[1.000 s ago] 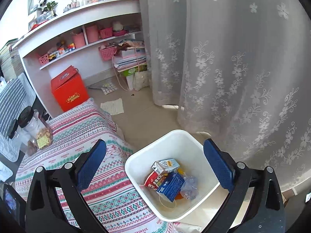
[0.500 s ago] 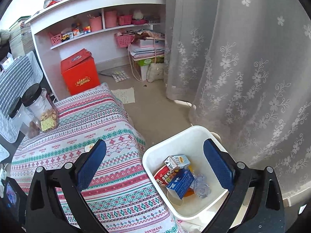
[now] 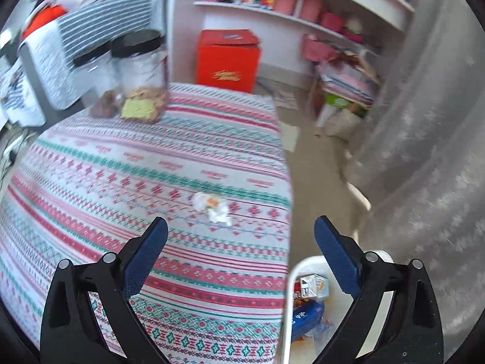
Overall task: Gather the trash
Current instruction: 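Grasp the blue biscuit packet on the tablecloth with the left tool, then grasp the white tissue with the right tool while the left tool holds the packet, then drop the tissue into the bin with the right tool while the left tool carries the packet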
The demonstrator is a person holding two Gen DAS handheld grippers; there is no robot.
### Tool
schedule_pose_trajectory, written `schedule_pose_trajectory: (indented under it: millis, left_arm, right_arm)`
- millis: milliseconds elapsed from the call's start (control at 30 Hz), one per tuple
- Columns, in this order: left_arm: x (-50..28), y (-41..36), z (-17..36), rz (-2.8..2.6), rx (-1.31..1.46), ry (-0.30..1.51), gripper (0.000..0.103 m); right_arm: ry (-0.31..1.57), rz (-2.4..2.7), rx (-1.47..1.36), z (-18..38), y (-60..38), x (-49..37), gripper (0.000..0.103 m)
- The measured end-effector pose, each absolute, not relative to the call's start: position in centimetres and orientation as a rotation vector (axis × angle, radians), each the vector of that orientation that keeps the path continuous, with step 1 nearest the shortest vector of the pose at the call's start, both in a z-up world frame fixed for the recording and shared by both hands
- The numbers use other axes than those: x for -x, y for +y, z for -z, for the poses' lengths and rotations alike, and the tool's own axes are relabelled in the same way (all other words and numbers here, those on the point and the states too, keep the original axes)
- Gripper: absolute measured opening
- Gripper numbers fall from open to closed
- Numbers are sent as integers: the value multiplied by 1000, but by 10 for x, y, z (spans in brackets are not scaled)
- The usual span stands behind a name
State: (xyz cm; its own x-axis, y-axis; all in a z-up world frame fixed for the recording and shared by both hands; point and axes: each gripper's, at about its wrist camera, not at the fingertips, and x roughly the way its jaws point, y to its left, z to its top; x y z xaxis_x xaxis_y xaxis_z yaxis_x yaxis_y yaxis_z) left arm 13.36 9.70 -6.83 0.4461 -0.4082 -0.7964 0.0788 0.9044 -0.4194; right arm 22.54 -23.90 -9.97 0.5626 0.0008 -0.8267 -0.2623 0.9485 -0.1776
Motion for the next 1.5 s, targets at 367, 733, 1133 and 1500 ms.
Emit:
schedule_pose_trajectory:
  millis: [367,733,1133,1500]
  left_arm:
    - [-138,104,76,293,343,1090,57]
    - [-142,115,87,242,358,1103,57]
    - [-139,125,52,31,273,860,57]
    - [-120,114,13,-38,245,630,57]
  right_arm:
    - [1125,-300,507,173,-215,-282,68]
    - [1105,-329,356,178,-216,-287,30]
    - [770,-194,95,57,-162,-256,30]
    - [523,29,30,-11,-162,-176,30]
